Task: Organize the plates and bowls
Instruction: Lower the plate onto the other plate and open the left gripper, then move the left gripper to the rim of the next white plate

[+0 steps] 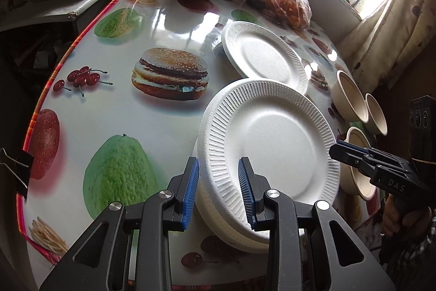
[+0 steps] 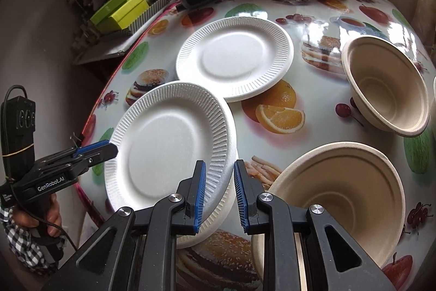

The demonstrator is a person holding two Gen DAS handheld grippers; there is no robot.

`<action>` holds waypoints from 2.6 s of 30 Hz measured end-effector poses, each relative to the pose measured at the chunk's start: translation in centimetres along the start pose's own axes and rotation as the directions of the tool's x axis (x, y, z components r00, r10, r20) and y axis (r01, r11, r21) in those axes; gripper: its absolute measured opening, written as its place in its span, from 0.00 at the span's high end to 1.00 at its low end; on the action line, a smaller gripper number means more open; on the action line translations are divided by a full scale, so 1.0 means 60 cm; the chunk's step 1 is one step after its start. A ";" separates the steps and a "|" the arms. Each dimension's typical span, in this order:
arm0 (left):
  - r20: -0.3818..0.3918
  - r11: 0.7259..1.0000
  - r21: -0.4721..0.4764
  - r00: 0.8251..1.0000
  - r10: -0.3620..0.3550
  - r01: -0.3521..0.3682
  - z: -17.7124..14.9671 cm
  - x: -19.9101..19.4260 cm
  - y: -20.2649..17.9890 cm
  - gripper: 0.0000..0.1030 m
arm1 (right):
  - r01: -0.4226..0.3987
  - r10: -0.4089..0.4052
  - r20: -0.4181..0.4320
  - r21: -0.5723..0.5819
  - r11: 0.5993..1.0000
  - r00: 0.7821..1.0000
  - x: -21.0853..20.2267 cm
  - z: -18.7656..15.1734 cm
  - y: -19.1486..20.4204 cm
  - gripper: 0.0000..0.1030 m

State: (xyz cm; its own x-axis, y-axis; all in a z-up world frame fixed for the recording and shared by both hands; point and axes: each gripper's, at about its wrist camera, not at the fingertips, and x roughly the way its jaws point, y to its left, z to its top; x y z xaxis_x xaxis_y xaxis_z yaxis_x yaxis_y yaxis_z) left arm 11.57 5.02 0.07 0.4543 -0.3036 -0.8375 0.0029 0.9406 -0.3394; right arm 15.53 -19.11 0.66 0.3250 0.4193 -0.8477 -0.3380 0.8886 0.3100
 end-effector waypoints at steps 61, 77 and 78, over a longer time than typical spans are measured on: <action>0.025 0.994 0.072 0.996 0.083 -0.085 -0.027 -0.009 -0.022 0.58 | 0.103 -0.103 0.012 0.003 0.995 0.995 -0.005 -0.042 -0.048 0.60; 0.051 0.996 0.058 0.997 0.063 -0.066 -0.001 -0.019 -0.023 0.51 | 0.096 -0.096 0.044 -0.005 0.995 0.994 -0.027 -0.037 -0.044 0.54; 0.054 0.996 0.060 0.997 0.060 -0.063 0.005 -0.020 -0.024 0.51 | 0.092 -0.091 0.048 -0.007 0.996 0.995 -0.030 -0.034 -0.041 0.54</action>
State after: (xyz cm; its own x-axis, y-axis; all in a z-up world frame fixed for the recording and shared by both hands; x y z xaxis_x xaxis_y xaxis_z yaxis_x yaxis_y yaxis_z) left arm 11.25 4.07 1.71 0.5011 -0.2381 -0.8320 0.0278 0.9653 -0.2596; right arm 13.97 -22.44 0.53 0.3964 0.3450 -0.8508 -0.3127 0.9220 0.2282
